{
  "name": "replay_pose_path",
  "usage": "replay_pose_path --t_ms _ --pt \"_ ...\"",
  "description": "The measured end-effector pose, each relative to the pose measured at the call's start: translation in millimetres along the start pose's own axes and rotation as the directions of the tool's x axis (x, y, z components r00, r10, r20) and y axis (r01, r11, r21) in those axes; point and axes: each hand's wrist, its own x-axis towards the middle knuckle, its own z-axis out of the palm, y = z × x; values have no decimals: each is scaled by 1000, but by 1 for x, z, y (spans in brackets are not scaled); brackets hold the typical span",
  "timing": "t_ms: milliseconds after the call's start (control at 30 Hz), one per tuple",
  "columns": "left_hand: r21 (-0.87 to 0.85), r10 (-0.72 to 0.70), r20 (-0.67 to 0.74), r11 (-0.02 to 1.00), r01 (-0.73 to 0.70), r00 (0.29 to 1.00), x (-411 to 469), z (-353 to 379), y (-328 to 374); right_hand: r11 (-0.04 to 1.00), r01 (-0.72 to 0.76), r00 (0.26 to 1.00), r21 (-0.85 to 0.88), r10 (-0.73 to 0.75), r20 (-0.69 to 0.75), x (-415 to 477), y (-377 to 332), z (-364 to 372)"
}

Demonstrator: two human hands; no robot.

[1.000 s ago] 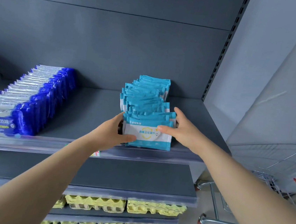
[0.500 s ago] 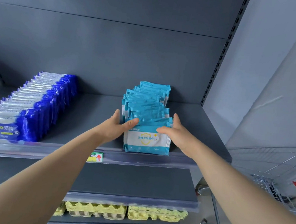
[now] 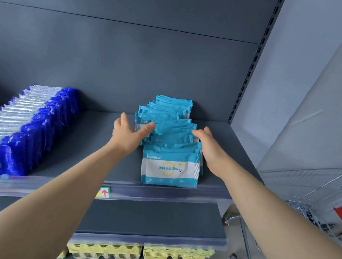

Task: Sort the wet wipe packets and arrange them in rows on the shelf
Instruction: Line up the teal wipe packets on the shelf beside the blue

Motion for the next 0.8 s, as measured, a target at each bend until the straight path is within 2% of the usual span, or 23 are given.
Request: replay_pose_path --t_ms 100,233,333,400,467,533,567,633,800 --pt "-89 -116 158 987 131 981 17 2 0 989 -90 994 117 81 78 22 0 -1" --pt "-237 -45 338 962 132 940 19 16 1 964 -114 983 239 76 165 31 8 2" --pt "-261 -49 342 954 145 938 22 21 -7 955 -97 974 281 33 226 28 11 2" --pt "-258 -26 318 959 113 948 28 17 -8 973 -79 983 216 41 178 34 11 -3" --pt "-198 -51 228 975 97 972 37 12 -4 992 -50 995 113 39 97 48 8 -9" --pt "-143 -67 124 986 85 990 49 12 -1 996 -31 996 89 23 91 60 2 -12" --pt "-129 -82 116 987 97 990 51 11 4 995 -32 995 92 23 95 68 1 -12" --pt "-145 -117 137 980 137 984 61 14 7 993 -55 991 109 41 126 79 -4 -8" --pt "-305 -131 285 927 219 950 66 26 7 984 -106 970 145 71 231 99 4 -1"
